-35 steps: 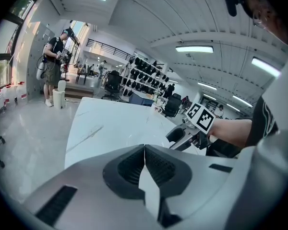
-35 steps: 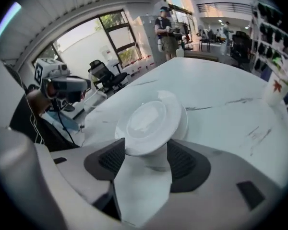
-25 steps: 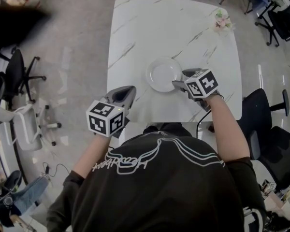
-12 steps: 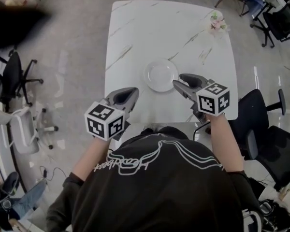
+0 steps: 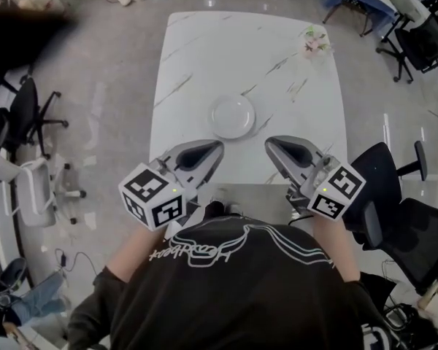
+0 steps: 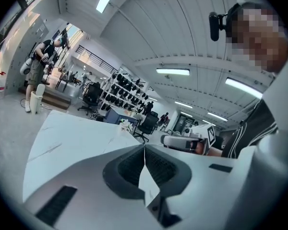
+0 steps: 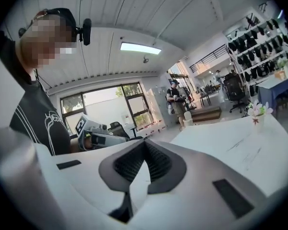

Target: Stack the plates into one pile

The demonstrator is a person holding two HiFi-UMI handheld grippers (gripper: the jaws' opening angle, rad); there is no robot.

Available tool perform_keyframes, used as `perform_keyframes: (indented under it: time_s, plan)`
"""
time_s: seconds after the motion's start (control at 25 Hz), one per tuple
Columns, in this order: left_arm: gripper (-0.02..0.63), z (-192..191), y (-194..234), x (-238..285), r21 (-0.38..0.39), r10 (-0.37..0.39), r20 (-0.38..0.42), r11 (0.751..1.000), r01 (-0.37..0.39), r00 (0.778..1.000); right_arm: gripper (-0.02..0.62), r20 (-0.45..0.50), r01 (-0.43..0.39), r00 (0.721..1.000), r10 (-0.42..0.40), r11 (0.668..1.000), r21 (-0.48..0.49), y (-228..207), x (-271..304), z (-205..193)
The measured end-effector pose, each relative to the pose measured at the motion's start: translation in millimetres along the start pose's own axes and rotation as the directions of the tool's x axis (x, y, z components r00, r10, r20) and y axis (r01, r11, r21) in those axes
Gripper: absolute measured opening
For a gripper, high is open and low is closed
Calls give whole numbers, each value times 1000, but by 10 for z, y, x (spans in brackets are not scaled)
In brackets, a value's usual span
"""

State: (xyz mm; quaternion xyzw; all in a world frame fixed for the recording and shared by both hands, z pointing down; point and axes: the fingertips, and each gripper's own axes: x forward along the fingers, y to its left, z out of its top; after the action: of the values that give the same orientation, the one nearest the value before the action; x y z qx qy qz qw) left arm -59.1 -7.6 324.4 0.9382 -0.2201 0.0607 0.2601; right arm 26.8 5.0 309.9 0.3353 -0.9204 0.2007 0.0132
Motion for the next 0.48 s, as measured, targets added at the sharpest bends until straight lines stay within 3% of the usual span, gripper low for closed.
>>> perform_keyframes:
  time_s: [0.48]
  plan:
    - [25,21,-536,-28,29,-25,26,999,24,999,26,49,-26,998,27,999,-30,299,-342,59]
